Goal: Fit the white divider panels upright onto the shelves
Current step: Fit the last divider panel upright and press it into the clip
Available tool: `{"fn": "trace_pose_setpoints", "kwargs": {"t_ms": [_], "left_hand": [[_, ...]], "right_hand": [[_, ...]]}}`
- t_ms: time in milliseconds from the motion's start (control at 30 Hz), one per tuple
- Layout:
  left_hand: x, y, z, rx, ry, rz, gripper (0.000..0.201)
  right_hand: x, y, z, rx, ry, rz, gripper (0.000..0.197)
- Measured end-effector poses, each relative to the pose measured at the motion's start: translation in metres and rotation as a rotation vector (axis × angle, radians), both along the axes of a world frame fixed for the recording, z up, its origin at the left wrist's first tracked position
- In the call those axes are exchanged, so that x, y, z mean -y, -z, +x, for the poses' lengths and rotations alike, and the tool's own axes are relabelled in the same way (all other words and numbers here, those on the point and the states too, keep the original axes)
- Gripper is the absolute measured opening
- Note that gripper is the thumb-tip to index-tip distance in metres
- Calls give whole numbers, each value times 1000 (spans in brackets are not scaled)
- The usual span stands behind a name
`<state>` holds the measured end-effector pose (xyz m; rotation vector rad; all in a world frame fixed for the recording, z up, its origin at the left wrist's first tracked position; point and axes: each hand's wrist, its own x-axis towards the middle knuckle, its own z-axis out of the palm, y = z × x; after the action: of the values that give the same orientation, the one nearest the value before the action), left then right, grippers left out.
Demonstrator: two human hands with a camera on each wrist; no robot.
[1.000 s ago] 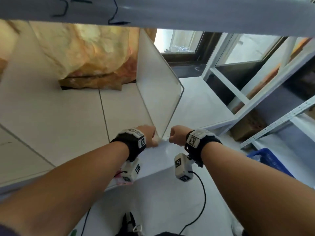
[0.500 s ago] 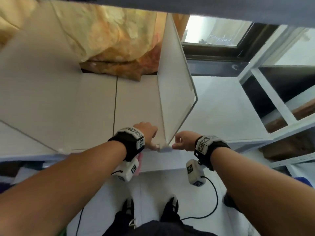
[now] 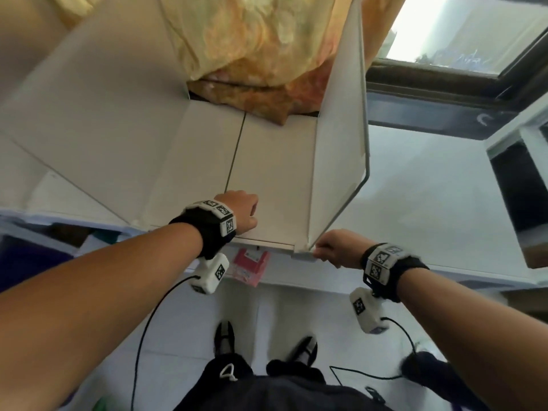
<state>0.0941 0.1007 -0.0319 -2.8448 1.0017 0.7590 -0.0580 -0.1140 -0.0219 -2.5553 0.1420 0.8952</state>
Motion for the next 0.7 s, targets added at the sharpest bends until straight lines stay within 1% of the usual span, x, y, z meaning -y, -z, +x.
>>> {"fn": "trace_pose_setpoints", "kwargs": {"t_ms": [100,167,367,467,600,700], "left_hand": [[-7,3,5,-19,4,-5,11],[-13,4,7,-41,24,10,13],[-34,6,10,-21,92,49,28],[-42,9,11,-17,142,60,36],[-44,13,11,-31,215,50,54],[-41,15,9,-45,263,49,61]], "right_hand": [[-2,1,2,-5,27,13,28],[-9,0,4,5,36,20,28],[-47,7,21,75,-2,59,25],[-50,7,27,57,0,54,27],[-52,8,31,33,-25,28,27],[-56,8,34,30,-24,21,27]]}}
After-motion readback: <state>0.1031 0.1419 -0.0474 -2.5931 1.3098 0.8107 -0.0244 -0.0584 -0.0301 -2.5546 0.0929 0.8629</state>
